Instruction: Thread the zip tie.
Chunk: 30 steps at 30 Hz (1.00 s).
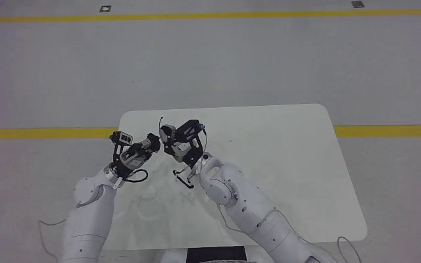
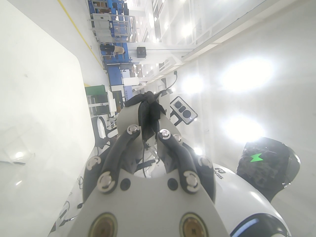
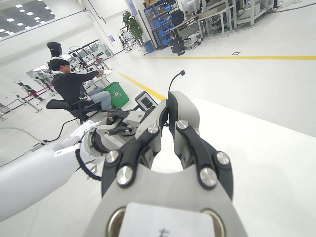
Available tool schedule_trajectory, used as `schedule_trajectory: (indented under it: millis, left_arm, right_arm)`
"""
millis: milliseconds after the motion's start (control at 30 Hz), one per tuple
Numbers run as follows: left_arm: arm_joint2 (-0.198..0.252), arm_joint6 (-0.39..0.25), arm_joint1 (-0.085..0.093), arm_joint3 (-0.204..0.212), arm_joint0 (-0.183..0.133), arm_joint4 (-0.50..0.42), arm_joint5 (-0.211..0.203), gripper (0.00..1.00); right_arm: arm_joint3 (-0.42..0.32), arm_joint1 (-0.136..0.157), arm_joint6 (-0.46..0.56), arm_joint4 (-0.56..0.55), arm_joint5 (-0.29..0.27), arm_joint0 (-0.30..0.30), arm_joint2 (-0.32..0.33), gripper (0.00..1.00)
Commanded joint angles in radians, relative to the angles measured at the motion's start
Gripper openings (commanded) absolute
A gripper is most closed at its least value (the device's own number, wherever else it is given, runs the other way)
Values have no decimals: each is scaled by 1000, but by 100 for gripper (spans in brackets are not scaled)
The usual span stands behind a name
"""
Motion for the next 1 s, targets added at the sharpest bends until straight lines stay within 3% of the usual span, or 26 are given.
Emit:
schedule_trajectory:
  millis: [0, 967]
  left_arm:
    - [0, 0, 0, 0, 0, 0, 0, 0]
    - [0, 0, 0, 0, 0, 0, 0, 0]
  right_arm:
    - [1, 0, 2, 2, -2, -1, -1, 0]
    - [-5, 7, 5, -30, 21, -19, 5, 0]
